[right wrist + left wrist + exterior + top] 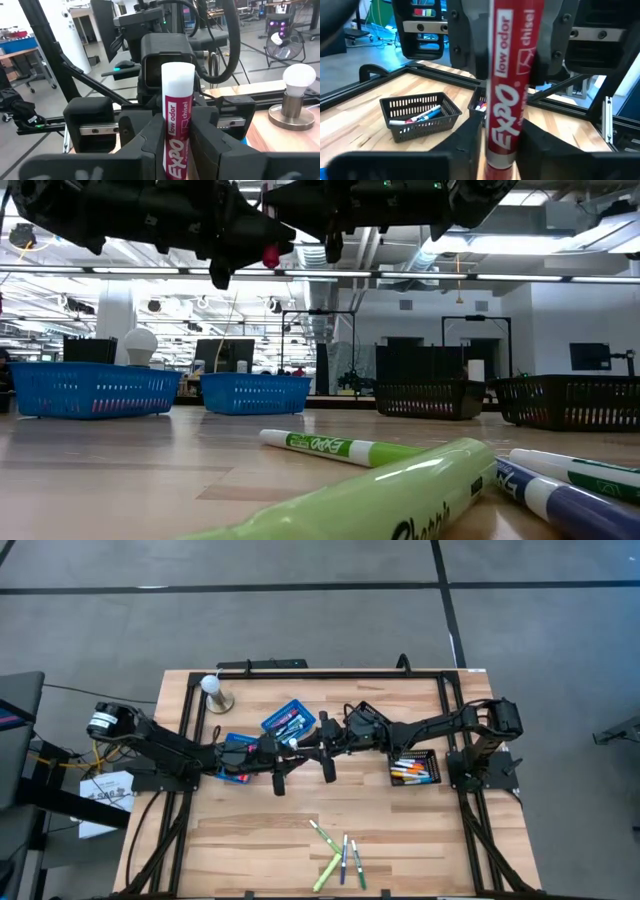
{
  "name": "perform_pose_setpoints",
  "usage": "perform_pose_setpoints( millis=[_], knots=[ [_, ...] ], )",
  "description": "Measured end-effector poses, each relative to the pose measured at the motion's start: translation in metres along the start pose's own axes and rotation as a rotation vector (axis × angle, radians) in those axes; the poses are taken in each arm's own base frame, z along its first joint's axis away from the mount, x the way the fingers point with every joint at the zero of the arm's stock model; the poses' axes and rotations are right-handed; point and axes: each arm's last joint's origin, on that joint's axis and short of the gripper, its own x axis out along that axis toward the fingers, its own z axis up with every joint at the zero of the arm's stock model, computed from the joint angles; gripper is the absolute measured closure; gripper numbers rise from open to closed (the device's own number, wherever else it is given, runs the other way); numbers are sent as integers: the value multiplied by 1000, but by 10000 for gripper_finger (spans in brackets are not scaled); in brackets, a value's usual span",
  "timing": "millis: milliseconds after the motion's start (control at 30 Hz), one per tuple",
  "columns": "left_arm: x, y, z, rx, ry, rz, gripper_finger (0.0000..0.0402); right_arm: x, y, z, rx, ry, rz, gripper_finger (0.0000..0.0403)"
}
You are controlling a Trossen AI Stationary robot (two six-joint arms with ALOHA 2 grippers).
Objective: Pick & Place Markers
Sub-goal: Put the red marker pen into the right blue bin
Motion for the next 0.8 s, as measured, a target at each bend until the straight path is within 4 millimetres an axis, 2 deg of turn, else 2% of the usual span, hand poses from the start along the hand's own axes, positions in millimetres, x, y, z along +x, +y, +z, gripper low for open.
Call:
perform_pose_setpoints(
  millis=[100,300,467,567,700,800],
  knots=[
    [0,0,0,2,-1,-2,339,0,-1,-1,4,13,-4,336],
    [0,0,0,7,6,4,341,-1,-3,-3,-50,45,-14,326],
    [-1,2,-1,-9,9,41,332,-2,-7,-12,-50,128,-65,286],
    [-1,5,-6,-5,45,122,333,-3,-13,-16,-56,171,-163,256],
    [-1,16,-14,-14,123,241,340,-10,-25,-20,-88,258,-319,218],
    [0,31,-20,-30,184,341,336,-19,-31,-22,-83,346,-371,194]
  ],
)
